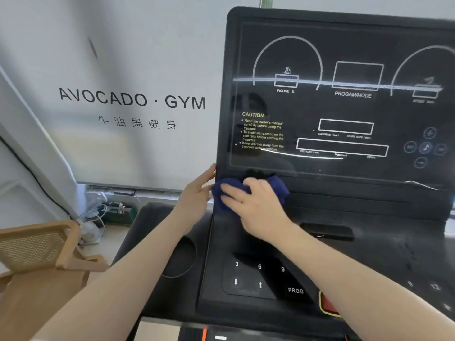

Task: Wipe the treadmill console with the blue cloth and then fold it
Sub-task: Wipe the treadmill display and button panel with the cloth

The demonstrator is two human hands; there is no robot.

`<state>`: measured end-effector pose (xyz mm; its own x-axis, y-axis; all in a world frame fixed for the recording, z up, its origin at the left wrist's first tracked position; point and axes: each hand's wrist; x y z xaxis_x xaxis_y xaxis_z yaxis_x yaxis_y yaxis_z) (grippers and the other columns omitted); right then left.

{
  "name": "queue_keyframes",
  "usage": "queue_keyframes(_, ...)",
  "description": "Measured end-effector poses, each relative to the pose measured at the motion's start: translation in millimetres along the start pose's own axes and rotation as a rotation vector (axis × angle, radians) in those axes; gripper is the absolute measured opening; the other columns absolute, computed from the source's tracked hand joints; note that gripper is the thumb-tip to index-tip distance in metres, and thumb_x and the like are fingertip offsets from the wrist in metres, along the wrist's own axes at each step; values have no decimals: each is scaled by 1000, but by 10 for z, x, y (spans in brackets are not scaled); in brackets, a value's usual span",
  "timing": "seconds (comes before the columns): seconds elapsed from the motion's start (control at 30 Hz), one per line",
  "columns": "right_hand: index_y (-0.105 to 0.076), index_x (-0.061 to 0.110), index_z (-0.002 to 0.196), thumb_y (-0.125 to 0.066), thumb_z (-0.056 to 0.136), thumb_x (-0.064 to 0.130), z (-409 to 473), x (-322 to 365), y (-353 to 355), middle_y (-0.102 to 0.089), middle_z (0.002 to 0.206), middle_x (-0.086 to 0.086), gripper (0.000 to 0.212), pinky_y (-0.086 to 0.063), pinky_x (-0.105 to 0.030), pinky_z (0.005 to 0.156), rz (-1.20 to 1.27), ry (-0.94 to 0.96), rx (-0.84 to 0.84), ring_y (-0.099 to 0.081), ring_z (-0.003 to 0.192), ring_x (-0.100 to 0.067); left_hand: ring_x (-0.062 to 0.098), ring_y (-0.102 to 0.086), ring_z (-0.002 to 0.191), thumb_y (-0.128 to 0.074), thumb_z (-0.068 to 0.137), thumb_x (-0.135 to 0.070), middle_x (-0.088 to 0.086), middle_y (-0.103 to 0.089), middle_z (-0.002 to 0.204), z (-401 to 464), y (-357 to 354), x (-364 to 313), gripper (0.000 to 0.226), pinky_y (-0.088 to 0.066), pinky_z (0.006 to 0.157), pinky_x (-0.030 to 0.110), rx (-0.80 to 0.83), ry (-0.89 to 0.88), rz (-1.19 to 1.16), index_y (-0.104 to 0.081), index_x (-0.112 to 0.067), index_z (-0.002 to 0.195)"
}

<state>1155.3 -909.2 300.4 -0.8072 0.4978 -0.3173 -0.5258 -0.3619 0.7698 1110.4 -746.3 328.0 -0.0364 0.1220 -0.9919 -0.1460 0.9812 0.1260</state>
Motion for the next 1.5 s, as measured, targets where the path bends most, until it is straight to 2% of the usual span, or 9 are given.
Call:
queue_keyframes(0.1,-71,25,105,-83,47,30,-272,270,-39,-65,118,6,60,-37,-27,65,33,106,134,-43,83,-22,7,-53,107,-32,96,5,-11,-46,132,11,-52,-4,59,-46,67,6,-25,29,49,-36,-32,141)
queue_keyframes(0.2,-69,27,108,-80,55,31,-211,36,46,-63,123,7,55,-35,-31,71,-66,155,114,-45,92,-24,9,-52,114,-37,93,3,-13,-50,128,-8,-100,74,62,-47,87,17,-95,3,91,-35,-37,141)
queue_keyframes(0.4,-67,20,113,-43,70,12,-58,-243,163,-60,127,0,50,-32,-34,69,-145,-160,-51,-38,90,-28,8,-35,132,-32,95,3,-6,-37,147,-109,-270,135,59,-27,114,36,-173,-42,159,-25,-26,147)
queue_keyframes(0.5,-70,21,109,-54,70,19,-282,54,17,-62,124,2,42,-36,-29,63,-63,-134,-39,-37,87,-25,5,-30,131,-29,94,6,-8,-28,150,-186,-353,133,64,-23,115,31,-164,-40,155,-18,-26,148)
queue_keyframes(0.63,-68,25,112,-87,40,33,-587,178,47,-63,123,4,75,-42,-24,60,0,17,164,-45,84,-23,12,-29,138,-33,91,-3,-12,-25,152,-154,-333,199,68,-25,115,41,-145,-42,218,-15,-38,147)
queue_keyframes(0.77,-71,30,102,-77,54,22,-556,-199,236,-65,119,7,49,-40,-30,65,-129,-6,102,-54,84,-27,11,-22,140,-36,93,-3,-12,-20,153,-171,-370,123,69,-20,116,38,-164,-21,205,-10,-33,149)
queue_keyframes(1.13,-70,22,108,-76,49,-2,-668,-126,102,-62,125,3,64,-37,-37,76,-67,-197,13,-39,96,-30,9,-13,142,-40,93,-1,-10,-7,156,-192,-463,145,74,-13,111,22,-139,-43,252,2,-26,149)
queue_keyframes(1.37,-68,24,113,-46,65,-1,-949,-446,286,-60,129,6,58,-31,-36,78,-208,-151,52,-39,93,-29,23,-39,131,-48,87,-9,0,-37,147,-99,-335,124,70,-34,107,38,-114,-57,387,-13,-22,146)
queue_keyframes(1.5,-69,19,113,-67,50,-11,-1411,-547,446,-63,125,1,70,-45,-41,80,-261,-341,33,-39,94,-31,27,-39,127,-50,86,-10,7,-32,147,-90,-441,68,75,-37,102,39,-122,-42,405,-6,-15,147)
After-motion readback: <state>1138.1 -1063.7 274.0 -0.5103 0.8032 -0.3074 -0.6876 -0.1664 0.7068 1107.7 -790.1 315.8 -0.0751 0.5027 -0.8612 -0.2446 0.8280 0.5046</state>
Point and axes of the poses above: each hand's wrist, its own z-axis towards the middle knuckle, its own y-axis out of the back of the hand, x = y × z
